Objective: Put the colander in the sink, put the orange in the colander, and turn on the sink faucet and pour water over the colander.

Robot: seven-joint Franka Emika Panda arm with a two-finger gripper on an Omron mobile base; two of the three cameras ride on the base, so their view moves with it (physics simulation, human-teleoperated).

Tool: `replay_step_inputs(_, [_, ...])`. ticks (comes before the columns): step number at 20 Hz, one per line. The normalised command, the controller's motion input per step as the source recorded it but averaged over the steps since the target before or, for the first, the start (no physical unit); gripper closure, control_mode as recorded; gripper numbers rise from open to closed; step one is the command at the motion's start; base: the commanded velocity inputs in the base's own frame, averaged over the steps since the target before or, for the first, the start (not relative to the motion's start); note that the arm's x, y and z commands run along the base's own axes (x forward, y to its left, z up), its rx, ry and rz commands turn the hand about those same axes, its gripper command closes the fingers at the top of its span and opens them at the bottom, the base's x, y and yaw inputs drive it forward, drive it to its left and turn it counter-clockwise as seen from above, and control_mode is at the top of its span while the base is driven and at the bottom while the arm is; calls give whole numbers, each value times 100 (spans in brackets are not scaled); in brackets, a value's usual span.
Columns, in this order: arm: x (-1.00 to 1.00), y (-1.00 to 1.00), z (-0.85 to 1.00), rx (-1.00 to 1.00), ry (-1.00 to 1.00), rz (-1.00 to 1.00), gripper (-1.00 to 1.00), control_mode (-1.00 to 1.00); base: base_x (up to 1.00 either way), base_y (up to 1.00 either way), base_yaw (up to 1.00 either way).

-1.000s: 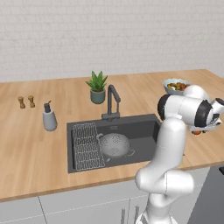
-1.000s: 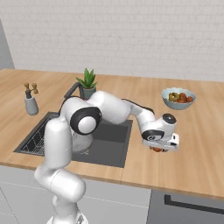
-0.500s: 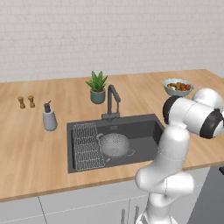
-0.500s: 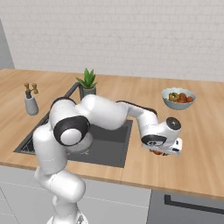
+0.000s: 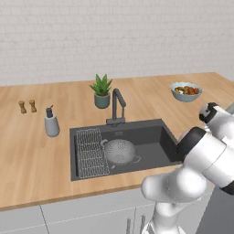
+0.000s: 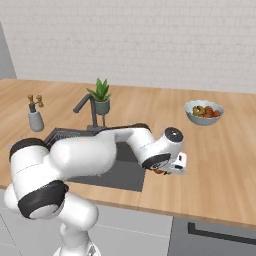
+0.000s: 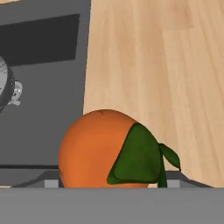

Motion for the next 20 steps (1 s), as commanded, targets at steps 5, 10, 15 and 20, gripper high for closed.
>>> replay_step_inputs(5, [-8,100,1,0,0,16,100,-100,0,0,0])
replay_step_inputs(10, [0,100,15,0,3,22,100,-100,0,0,0])
replay_step_inputs(15, [15,100,21,1,11,21,100,-100,0,0,0])
replay_step_inputs(20, [36,100,10,0,14,19,100,-100,0,0,0])
